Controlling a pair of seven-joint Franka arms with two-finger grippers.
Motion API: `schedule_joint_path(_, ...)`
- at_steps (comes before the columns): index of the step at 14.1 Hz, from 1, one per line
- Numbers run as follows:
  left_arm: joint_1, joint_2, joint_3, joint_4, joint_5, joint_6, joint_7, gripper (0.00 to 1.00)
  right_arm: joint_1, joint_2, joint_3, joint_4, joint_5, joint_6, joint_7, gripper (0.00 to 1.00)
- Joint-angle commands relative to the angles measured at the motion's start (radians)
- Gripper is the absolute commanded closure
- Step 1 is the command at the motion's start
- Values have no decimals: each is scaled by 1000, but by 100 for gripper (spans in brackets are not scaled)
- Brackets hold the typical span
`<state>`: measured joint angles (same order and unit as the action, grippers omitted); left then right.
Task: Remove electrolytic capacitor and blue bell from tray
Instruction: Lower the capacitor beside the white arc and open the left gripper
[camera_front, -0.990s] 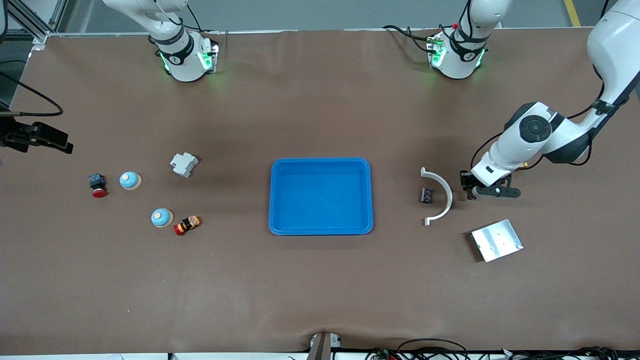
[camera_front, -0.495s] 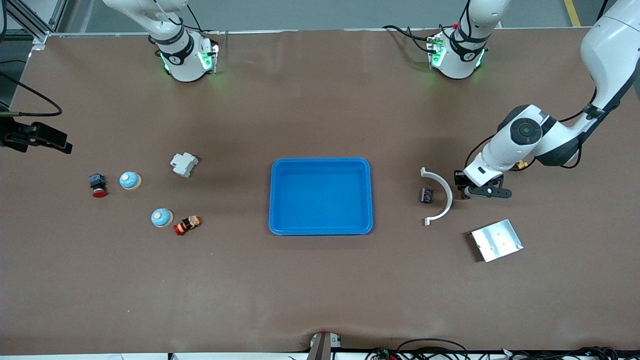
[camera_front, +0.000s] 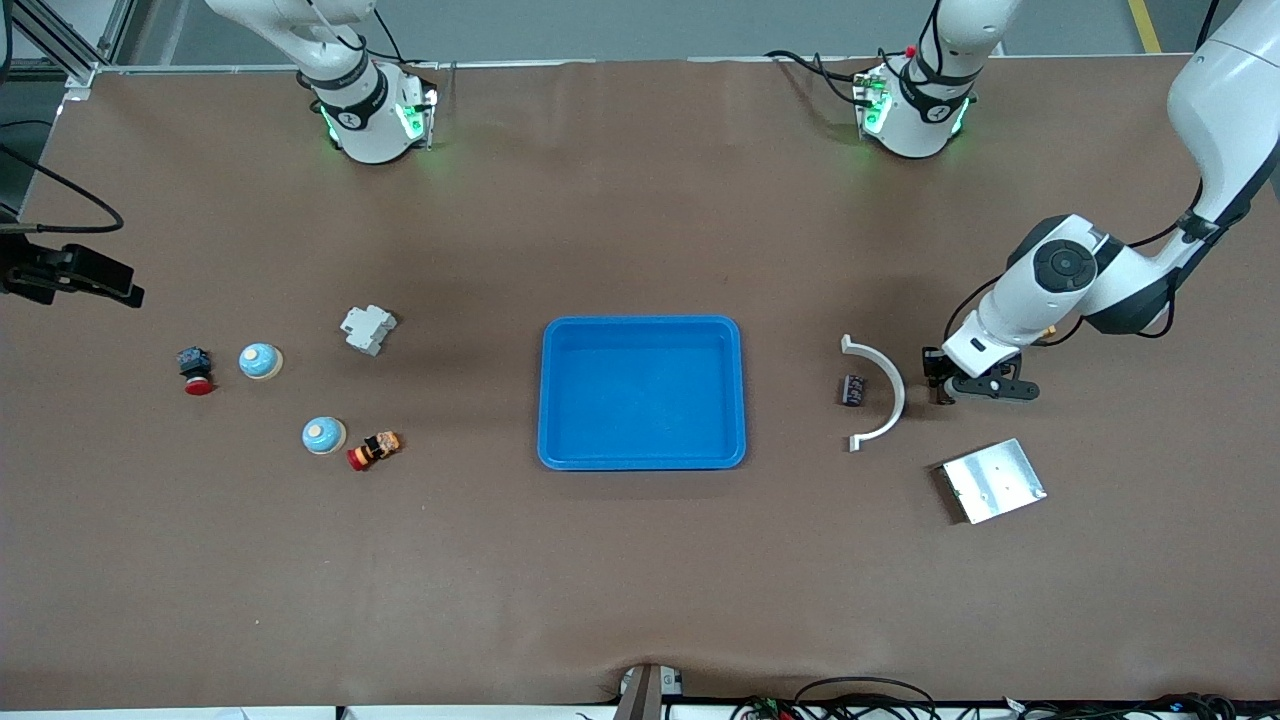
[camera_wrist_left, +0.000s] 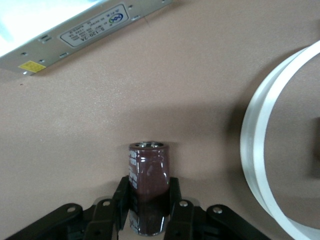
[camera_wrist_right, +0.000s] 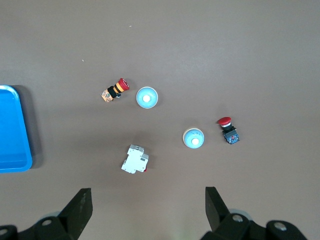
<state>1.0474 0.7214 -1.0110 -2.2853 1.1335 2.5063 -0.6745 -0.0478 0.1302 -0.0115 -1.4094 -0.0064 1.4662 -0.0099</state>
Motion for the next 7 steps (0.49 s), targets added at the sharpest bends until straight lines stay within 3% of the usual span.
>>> schedule_joint_path(1,-15,-3,3,4,22,13,-13,100,-20,-3,11,9,20,-9,4,0)
schedule_joint_path(2,-17,-2,3,6,22,13,-17,100,-20,-3,11,10,20,-9,4,0)
schedule_joint_path(3,-27,-2,3,7,22,13,-17,80,-20,-3,11,9,20,-9,4,0)
schedule_joint_path(4,-39,-3,3,16,22,13,-16,1,-21,-3,11,9,20,-10,4,0)
schedule_joint_path(7,-43,-3,19,32,22,13,-17,0,-23,-3,11,10,20,-9,4,0)
